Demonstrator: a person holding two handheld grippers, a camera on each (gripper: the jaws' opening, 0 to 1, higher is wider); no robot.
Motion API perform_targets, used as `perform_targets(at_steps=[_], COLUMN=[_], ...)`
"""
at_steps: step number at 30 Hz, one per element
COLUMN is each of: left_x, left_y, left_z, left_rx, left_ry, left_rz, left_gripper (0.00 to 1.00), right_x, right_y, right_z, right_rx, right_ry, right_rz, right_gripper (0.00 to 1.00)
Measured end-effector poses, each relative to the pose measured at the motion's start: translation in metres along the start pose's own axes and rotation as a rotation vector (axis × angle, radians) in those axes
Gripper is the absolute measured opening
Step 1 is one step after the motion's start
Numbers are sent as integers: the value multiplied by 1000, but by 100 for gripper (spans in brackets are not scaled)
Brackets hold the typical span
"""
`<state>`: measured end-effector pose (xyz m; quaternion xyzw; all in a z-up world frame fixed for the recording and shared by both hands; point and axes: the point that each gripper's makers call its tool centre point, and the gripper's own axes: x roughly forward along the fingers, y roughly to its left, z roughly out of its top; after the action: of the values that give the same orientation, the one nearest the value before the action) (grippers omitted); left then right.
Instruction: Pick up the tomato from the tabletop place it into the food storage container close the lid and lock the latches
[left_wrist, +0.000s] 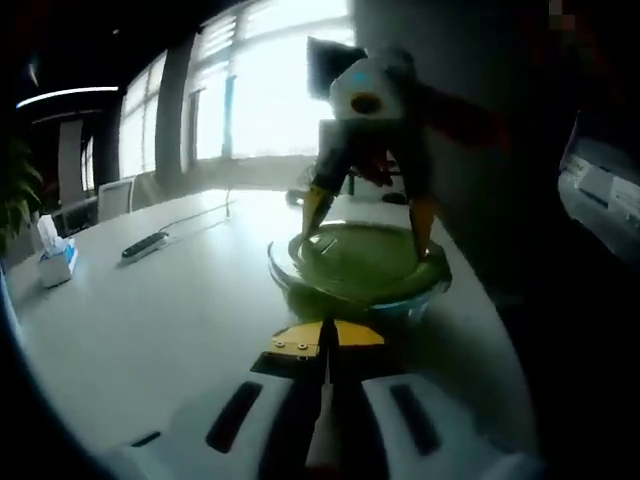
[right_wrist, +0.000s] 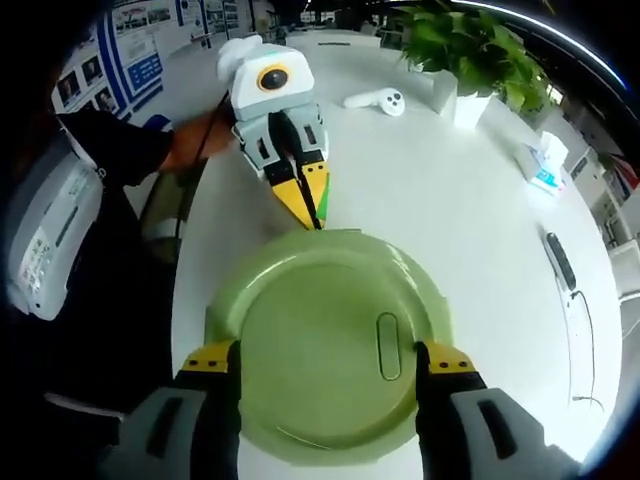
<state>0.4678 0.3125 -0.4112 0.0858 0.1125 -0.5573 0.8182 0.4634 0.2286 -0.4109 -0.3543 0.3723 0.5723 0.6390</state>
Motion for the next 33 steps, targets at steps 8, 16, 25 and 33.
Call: perform_targets(at_steps=[8, 16, 25, 33], left_x=[-15, -21, -14, -15], left_y=[-5, -16, -25, -34], left_z=[29, 60, 82, 84], left_rx=[47, 101, 100, 125], left_ry=[-92, -167, -177, -152], left_rz=[38, 80, 121, 169], left_gripper=[13, 25, 33, 33], right_x=[-5, -16, -33, -57], right_y=[1, 0, 11, 13], right_z=[-5, -7, -13, -24], right_rx=[67, 137, 118, 123], right_ry=[-81, -225, -359, -468], right_rz=[-26, -26, -60, -91], right_gripper=[67, 67, 61, 60])
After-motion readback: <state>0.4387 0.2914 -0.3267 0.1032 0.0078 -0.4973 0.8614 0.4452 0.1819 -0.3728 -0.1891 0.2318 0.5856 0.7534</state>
